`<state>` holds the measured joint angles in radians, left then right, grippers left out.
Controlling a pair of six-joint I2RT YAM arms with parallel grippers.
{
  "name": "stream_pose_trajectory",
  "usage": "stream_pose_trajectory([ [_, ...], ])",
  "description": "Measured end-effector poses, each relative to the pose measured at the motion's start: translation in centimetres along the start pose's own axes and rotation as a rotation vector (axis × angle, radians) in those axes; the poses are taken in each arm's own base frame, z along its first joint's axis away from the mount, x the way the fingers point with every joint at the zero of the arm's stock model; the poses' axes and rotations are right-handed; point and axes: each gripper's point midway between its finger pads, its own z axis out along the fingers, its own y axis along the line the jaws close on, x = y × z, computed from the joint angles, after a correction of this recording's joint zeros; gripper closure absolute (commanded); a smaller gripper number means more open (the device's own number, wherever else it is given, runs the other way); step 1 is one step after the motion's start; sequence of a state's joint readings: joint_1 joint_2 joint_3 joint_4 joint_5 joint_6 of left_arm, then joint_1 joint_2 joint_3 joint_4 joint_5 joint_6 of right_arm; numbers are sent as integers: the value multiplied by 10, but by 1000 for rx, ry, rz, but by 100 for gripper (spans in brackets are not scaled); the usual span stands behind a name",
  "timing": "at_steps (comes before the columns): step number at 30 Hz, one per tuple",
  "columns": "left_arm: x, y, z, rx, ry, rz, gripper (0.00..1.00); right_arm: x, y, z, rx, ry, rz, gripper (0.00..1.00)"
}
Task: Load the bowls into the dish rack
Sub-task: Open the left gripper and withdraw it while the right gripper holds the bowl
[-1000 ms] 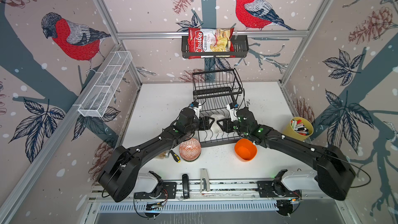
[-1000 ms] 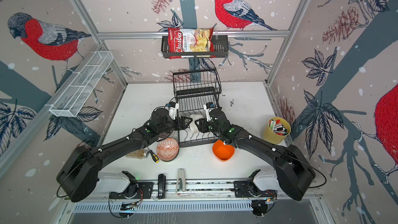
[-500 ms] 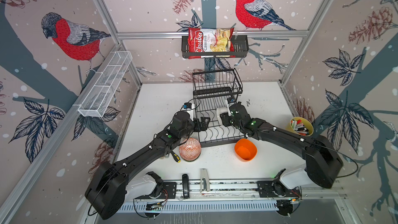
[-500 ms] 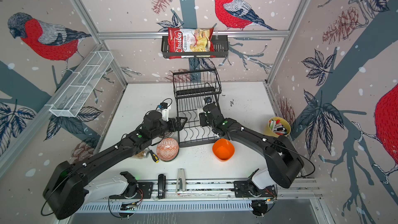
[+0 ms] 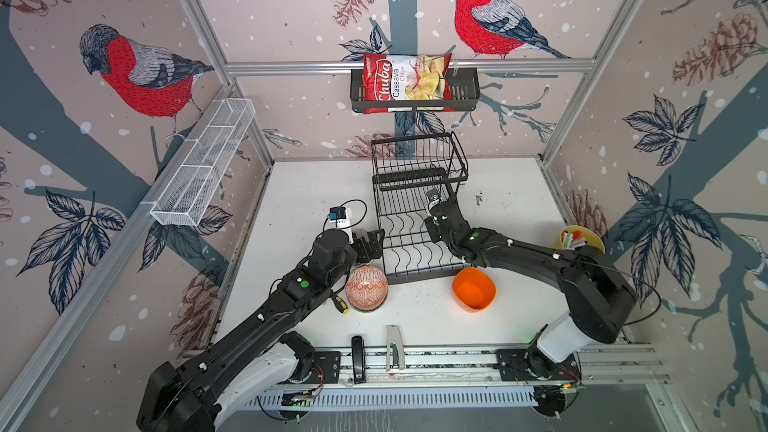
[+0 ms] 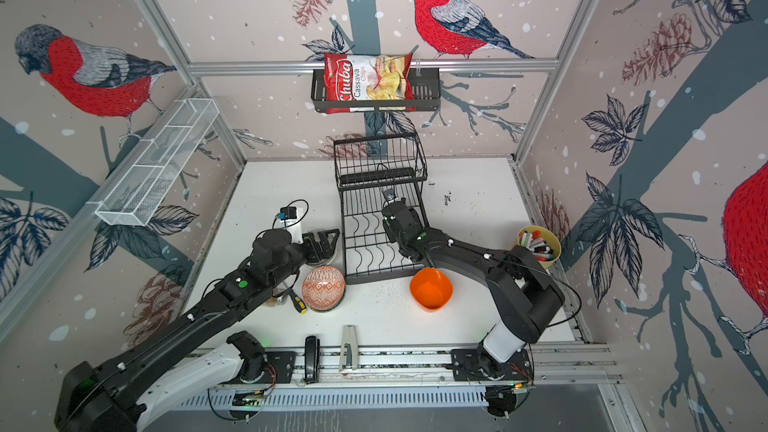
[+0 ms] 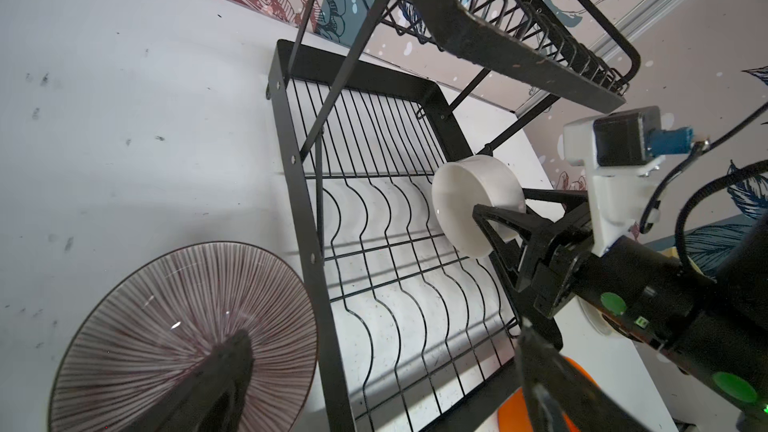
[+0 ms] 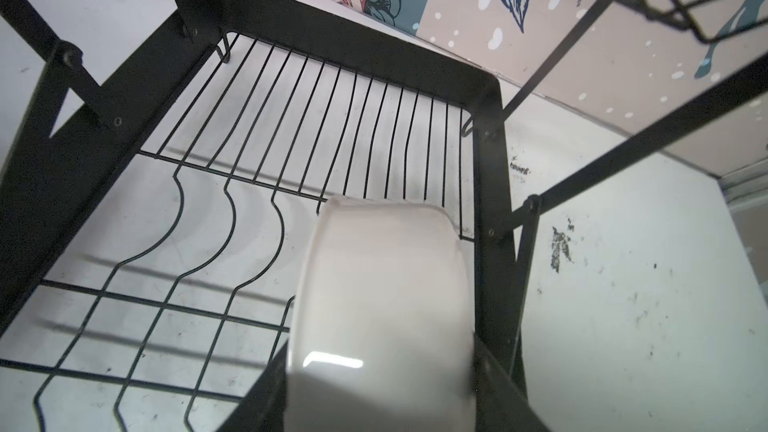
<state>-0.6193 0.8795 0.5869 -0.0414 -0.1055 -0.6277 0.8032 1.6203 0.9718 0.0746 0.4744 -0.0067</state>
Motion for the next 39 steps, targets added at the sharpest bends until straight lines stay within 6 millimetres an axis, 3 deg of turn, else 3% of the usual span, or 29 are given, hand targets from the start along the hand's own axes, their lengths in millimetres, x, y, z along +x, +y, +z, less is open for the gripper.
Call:
stream_pose_trajectory([
  [14, 2, 13, -4, -49, 0, -3, 3, -18, 7, 31, 130, -41, -216, 69],
  [39, 6, 24, -4, -74, 5, -12, 3, -31, 5, 90, 327, -28, -541, 63],
])
